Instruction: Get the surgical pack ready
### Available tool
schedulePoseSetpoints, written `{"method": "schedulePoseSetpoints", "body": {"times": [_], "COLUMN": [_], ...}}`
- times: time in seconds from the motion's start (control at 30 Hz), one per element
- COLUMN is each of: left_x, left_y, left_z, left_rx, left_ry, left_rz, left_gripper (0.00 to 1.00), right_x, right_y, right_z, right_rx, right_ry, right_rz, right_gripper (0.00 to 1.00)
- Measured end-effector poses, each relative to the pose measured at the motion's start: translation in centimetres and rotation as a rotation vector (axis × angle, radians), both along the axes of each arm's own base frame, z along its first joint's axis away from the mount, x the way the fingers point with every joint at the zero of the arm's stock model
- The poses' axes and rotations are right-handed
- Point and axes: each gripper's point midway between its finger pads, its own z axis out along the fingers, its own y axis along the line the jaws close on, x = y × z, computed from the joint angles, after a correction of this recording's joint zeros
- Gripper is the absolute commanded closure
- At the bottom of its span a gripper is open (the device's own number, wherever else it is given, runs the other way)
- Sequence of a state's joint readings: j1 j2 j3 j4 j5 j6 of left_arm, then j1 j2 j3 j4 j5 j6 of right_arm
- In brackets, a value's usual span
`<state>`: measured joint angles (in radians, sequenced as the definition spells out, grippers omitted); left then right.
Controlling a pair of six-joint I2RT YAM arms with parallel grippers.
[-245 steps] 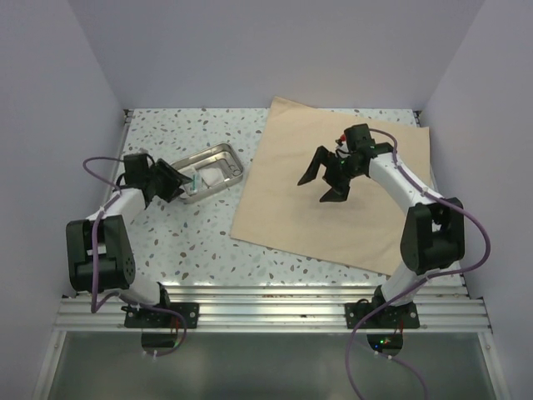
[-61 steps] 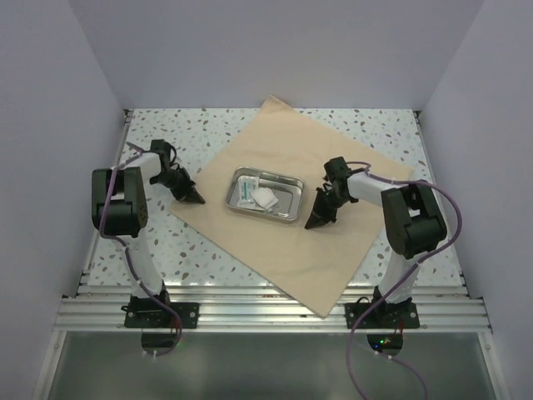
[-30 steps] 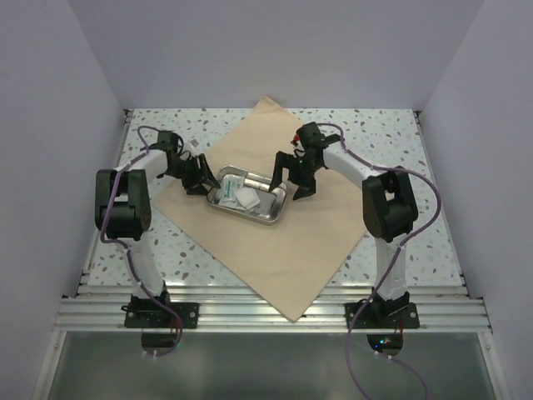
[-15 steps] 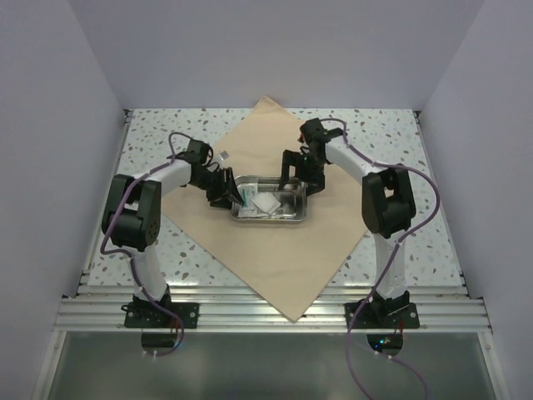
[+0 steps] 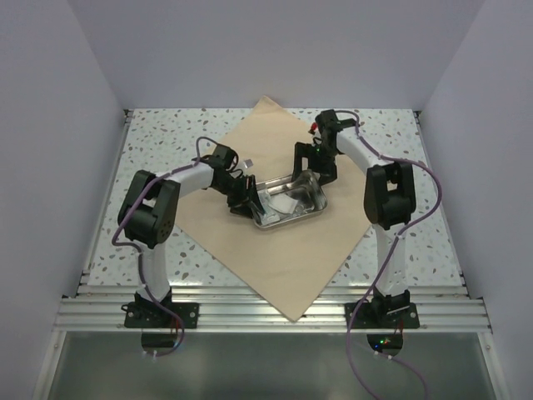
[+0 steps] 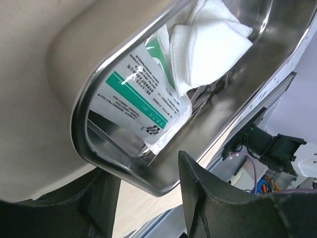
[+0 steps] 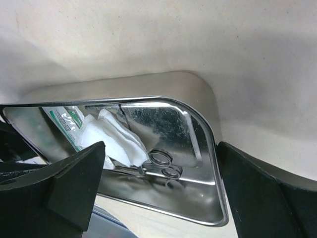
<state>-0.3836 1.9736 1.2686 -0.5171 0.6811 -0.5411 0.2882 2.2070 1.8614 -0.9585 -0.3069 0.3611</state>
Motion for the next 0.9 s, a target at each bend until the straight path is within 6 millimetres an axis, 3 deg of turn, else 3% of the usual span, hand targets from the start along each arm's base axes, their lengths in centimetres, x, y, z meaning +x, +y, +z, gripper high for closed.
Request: {"method": "schedulePoseSetpoints", "body": {"times": [0.47,0.9], "left_x": [1.5,4.5], "left_y": [0.5,2.6], "left_z": [-0.5,-0.7], "left_rx": [0.020,0.046], "left_ry": [0.021,0.022], "left_rz": [0.041,0.113], "left_gripper": [0.47,0.46], "right_x": [-0.5,-0.4], "right_y": [0.1,1.4], "right_z": [-1.2,-0.5], "right_rx": [0.015,0.074], "right_ry": [0.019,0.026], "right_rz": [0.024,0.018], "right_gripper": [0.01,0.01]}}
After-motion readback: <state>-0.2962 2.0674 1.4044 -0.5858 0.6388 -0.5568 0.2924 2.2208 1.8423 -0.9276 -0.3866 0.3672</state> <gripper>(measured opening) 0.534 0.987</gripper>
